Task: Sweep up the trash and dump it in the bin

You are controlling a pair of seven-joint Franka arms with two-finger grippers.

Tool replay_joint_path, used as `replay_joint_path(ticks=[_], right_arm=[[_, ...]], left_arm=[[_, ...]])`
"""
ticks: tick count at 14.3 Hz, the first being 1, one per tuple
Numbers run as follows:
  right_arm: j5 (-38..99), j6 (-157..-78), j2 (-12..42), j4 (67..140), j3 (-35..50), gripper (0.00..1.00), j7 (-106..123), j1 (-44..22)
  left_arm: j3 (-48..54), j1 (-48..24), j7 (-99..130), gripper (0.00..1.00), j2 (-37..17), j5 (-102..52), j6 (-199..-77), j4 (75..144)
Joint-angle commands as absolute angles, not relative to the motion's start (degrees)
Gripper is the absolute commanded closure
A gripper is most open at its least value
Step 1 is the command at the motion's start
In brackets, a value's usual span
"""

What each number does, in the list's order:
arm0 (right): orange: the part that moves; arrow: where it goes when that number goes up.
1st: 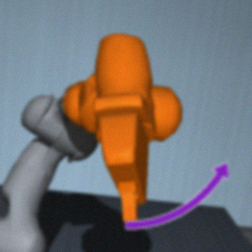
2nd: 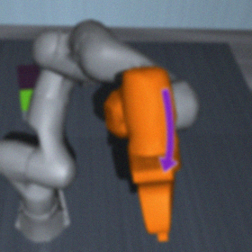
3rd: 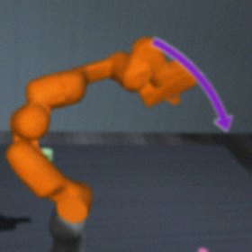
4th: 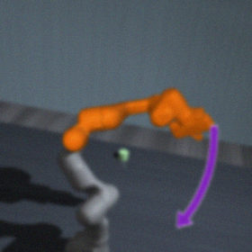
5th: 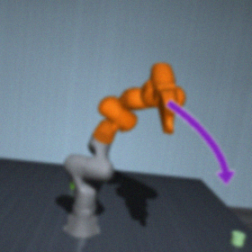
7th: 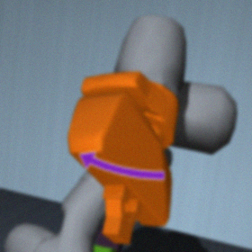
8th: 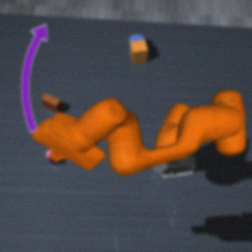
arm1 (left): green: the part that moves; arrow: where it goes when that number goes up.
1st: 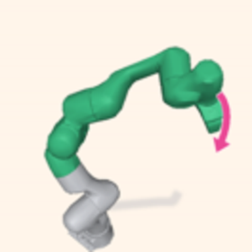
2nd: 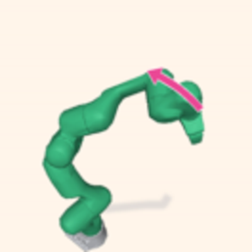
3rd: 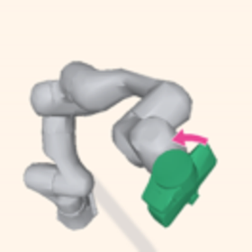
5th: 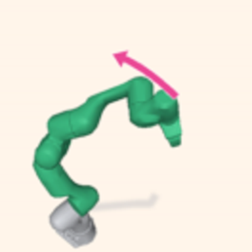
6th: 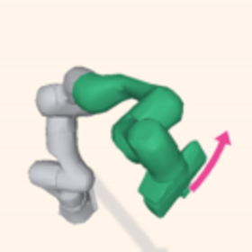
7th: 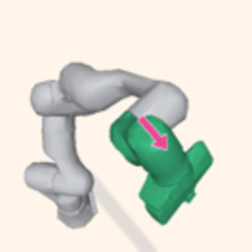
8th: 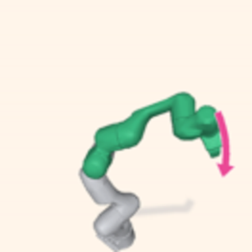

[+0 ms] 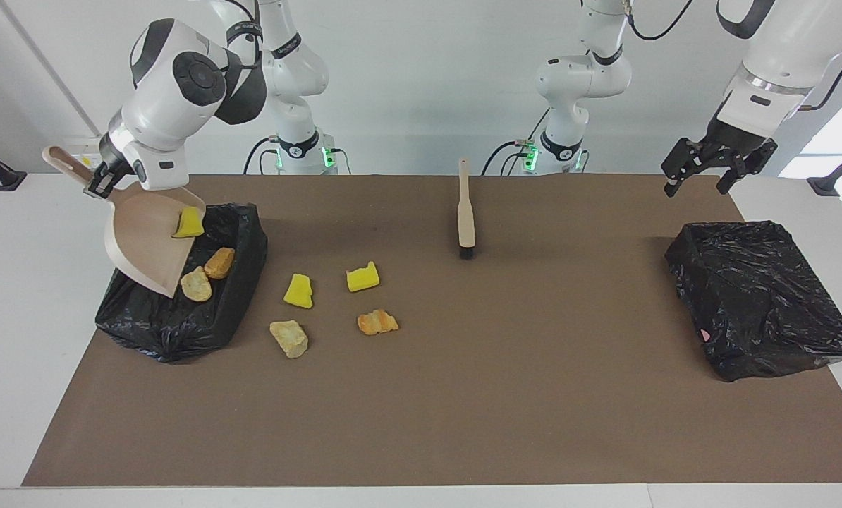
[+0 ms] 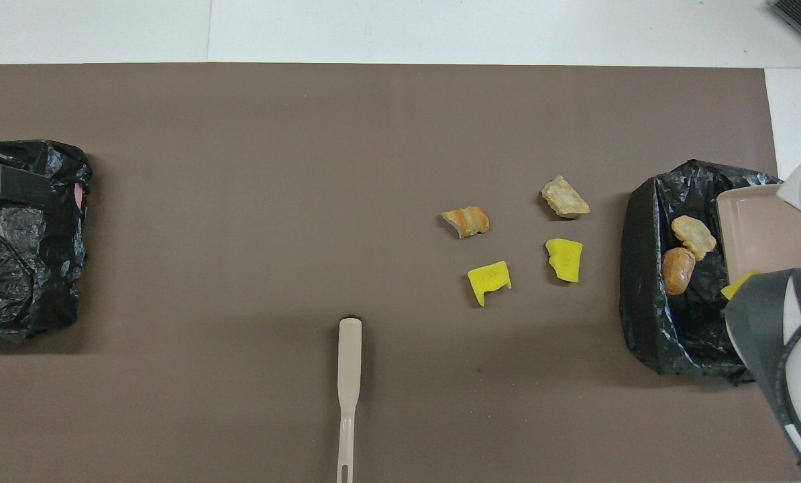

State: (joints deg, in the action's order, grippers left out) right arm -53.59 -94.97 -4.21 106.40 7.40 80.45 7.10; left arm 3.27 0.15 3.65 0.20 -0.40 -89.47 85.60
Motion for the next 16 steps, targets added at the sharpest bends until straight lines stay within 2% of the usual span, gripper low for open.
replay_joint_path(ticks=[1,5,9,16], right_arm=[[-58.9,-93.3,-5.6,104.3,7.6,1.0,84.2,6.9],[-55.4,-97.9,-5.7,108.1,7.5,1.0,80.7,7.3],[-53.1,-95.9,-3.7,103.3,7.6,1.0,80.2,6.9],[-31.8,-95.6,-3.7,100.8,7.6,1.0,69.4,7.4]], left_arm=[[3.6,0.6,3.5,0.0,1.3,-0.8,-88.5,85.4],[3.6,0.6,2.9,0.0,1.8,-0.8,-87.9,85.9],[3.6,0.4,2.8,0.0,3.3,-0.8,-87.8,88.2],[3.5,0.7,2.9,0.0,3.3,-0.8,-88.1,88.1]])
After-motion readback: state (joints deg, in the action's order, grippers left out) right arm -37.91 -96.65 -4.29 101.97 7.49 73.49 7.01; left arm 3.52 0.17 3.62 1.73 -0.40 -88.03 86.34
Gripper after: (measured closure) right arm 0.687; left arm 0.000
